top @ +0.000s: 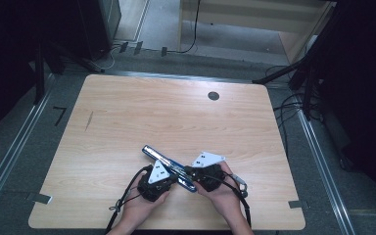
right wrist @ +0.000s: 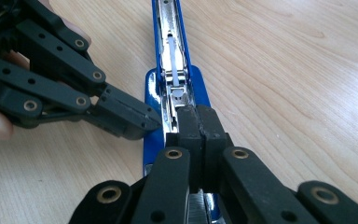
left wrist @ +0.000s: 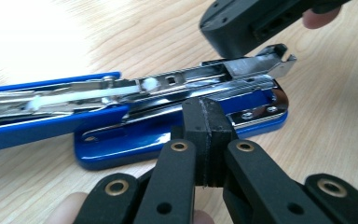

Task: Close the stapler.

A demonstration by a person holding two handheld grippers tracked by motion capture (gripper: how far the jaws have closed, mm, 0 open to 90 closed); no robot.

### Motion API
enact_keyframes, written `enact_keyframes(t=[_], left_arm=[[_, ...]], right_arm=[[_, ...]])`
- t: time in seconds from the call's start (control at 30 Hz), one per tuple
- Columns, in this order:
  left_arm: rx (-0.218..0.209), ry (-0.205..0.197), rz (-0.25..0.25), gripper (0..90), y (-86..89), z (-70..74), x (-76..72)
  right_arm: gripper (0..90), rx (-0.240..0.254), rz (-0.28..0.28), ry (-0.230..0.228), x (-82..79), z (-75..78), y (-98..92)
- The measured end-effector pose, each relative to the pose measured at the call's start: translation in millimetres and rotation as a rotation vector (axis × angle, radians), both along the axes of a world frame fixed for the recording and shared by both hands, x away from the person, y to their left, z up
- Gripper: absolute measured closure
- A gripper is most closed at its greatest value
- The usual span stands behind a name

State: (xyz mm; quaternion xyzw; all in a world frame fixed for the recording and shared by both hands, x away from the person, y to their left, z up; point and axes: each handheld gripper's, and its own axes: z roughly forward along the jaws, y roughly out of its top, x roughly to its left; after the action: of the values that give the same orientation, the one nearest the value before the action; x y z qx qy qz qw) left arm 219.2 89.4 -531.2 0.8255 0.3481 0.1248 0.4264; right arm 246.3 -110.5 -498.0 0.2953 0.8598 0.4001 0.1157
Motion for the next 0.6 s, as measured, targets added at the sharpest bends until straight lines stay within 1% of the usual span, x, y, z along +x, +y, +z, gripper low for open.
enact_keyframes(t=[0.07,0.13,0.17,0.2,0.27,0.4,0.47,0.53,0.57,0.6], left_arm=[[0.005,-0.001,0.019,90.0,2.4,1.6,0.1],[0.036,-0.025,0.038,90.0,4.6,2.6,-0.4],[0.039,-0.022,0.042,90.0,6.5,2.9,0.1],[0.033,-0.012,0.058,90.0,10.4,2.4,1.8],[0.034,-0.007,0.072,90.0,15.4,2.5,3.7],[0.028,0.002,0.104,90.0,26.2,5.1,7.6],[0.023,0.01,0.119,90.0,31.2,5.1,9.7],[0.025,0.022,0.132,90.0,36.9,4.8,12.3],[0.026,0.023,0.137,90.0,38.7,5.2,13.0],[0.017,0.024,0.147,90.0,40.7,5.7,13.7]], right_arm=[[90.0,-0.001,0.005,-0.009,0.0,0.5,0.5],[90.0,-0.001,0.0,-0.011,-0.3,1.2,1.1],[90.0,0.002,-0.001,-0.012,-0.3,1.4,1.3],[90.0,0.004,-0.002,-0.014,-0.2,1.7,1.4],[90.0,0.012,-0.003,-0.023,0.2,2.6,1.5],[90.0,0.023,-0.03,-0.047,0.3,4.6,1.5],[90.0,0.032,-0.033,-0.049,0.5,5.1,1.9],[90.0,0.03,-0.036,-0.051,0.3,5.2,3.5],[90.0,0.025,-0.033,-0.046,0.0,4.9,5.5],[90.0,0.026,-0.033,-0.04,-0.1,4.6,6.6]])
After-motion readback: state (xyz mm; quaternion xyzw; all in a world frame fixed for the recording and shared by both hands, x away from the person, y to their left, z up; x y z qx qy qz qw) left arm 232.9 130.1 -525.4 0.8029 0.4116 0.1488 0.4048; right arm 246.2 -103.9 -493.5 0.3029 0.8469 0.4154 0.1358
